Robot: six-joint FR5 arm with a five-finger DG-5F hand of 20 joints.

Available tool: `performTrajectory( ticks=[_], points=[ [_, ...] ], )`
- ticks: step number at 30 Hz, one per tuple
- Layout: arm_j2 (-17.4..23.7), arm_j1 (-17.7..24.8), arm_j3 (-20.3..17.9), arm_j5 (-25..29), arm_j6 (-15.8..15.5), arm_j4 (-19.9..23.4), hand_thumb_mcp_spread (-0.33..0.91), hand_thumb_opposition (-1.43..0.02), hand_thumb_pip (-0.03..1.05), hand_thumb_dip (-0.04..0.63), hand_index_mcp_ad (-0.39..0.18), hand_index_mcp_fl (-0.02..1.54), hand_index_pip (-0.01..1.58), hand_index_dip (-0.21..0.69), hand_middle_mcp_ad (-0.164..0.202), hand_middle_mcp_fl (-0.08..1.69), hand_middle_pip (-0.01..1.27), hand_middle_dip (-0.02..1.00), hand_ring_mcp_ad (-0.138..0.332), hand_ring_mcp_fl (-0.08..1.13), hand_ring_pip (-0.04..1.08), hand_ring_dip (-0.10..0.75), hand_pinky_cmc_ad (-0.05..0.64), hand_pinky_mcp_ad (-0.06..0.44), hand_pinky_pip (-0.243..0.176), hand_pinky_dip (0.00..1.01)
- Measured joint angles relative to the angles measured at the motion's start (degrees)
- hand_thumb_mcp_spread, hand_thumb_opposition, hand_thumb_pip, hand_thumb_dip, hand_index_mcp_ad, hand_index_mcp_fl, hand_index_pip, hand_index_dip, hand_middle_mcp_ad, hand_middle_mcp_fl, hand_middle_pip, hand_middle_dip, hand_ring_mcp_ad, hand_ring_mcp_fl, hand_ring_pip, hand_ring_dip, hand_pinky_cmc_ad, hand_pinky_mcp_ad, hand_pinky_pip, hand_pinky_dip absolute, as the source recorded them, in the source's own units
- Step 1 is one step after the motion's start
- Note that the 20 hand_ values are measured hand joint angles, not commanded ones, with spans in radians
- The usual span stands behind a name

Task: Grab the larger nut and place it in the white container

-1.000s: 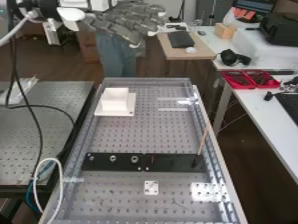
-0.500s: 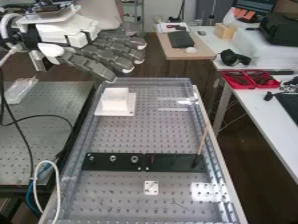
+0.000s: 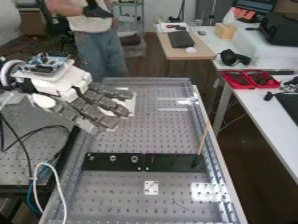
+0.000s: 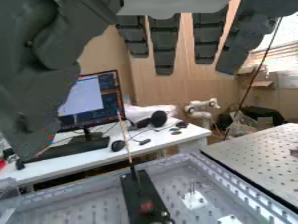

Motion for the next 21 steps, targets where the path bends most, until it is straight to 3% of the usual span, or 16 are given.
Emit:
performTrajectory(
  ticks=[9, 18, 21],
  points=[
    [-3.18, -1.83, -4.25, -0.83, -0.62, 7.01, 0.25, -0.76, 0.54, 0.094, 0.031, 0.05, 0.17, -0.049, 0.103, 0.12, 0.14, 0.16, 0.236, 0.03, 0.09, 0.058, 0.314, 0.250, -0.091, 0.45],
    [-7.66, -2.87, -5.46, -1.80, -0.15, 11.56, 0.27, -0.77, 0.56, 0.126, 0.024, 0.06, 0.50, -0.047, 0.103, 0.09, 0.14, 0.16, 0.243, 0.01, 0.09, 0.058, 0.314, 0.246, -0.091, 0.47],
    [-9.41, -3.32, -5.58, -2.65, 0.97, 13.58, 0.27, -0.79, 0.61, 0.147, 0.007, 0.06, 0.67, -0.012, 0.103, 0.07, 0.13, 0.16, 0.229, 0.01, 0.09, 0.058, 0.314, 0.264, -0.089, 0.47]
  ],
)
